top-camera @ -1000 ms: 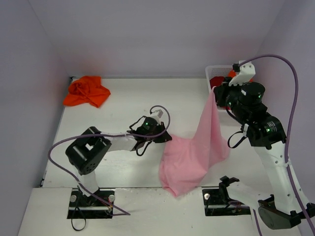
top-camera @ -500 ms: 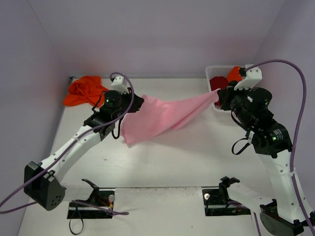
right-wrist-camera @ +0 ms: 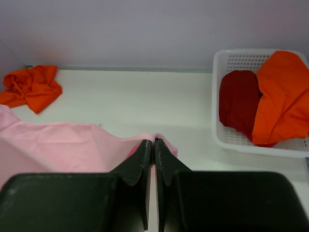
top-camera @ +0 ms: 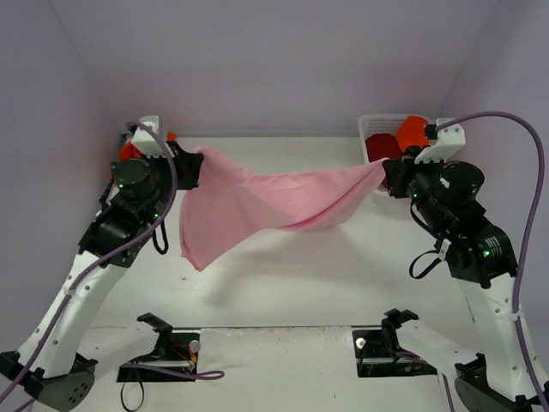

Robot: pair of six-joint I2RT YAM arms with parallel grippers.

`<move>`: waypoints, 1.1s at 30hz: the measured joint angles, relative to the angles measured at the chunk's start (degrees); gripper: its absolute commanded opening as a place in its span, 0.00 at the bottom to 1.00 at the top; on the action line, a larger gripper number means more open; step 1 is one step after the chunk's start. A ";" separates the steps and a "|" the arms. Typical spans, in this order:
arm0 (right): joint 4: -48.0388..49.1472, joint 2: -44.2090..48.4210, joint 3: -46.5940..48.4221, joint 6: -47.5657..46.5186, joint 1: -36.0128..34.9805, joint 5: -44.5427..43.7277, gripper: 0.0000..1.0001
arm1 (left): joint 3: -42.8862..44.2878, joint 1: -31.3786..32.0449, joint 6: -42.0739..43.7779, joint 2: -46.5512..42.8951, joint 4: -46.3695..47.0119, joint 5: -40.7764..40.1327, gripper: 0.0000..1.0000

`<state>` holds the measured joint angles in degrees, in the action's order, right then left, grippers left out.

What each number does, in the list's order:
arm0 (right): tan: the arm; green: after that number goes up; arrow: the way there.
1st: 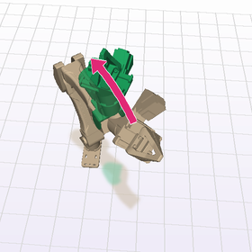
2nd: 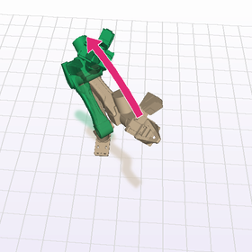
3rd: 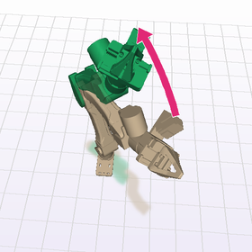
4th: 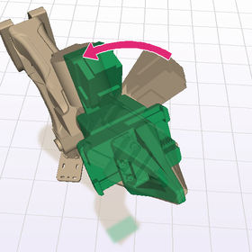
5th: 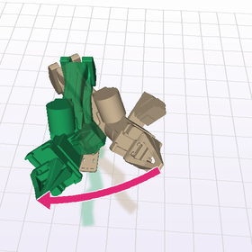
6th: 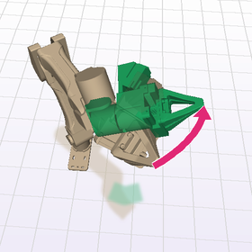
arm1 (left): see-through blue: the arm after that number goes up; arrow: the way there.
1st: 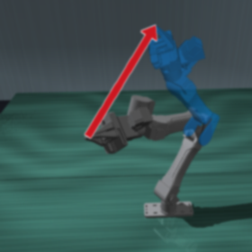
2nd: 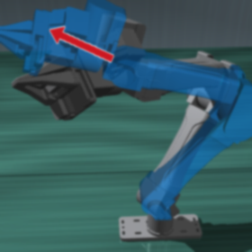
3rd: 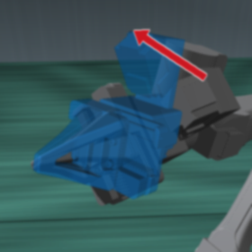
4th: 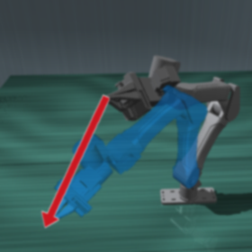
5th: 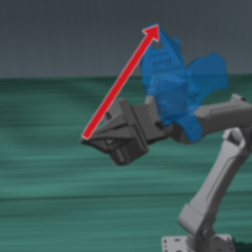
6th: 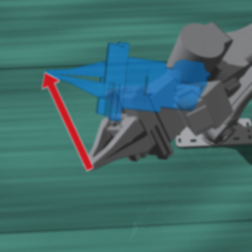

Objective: Fold and stack the t-shirts
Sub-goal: Fold the tshirt

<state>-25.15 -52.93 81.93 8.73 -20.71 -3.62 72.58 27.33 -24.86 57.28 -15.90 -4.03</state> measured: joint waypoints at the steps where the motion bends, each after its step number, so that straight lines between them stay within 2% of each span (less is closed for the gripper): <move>1: 0.00 0.22 0.00 0.02 0.00 0.02 0.00 | 1.33 -0.04 0.72 -1.01 -1.22 -0.81 0.00; 10: -0.04 0.68 0.00 0.28 0.00 1.51 0.00 | 7.74 -0.04 3.32 -6.08 -5.97 -3.23 0.00; 23: -0.44 -0.20 0.52 0.17 0.00 2.23 0.00 | 3.48 -0.13 1.64 -3.98 -8.72 1.57 0.00; 33: -0.46 -0.22 0.81 0.26 0.00 4.31 0.00 | 3.45 -0.13 -0.79 -10.32 -12.37 4.59 0.00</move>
<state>-25.61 -53.15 82.74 8.99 -20.71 0.69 76.03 27.20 -25.65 46.96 -28.27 0.56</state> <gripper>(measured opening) 0.009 0.006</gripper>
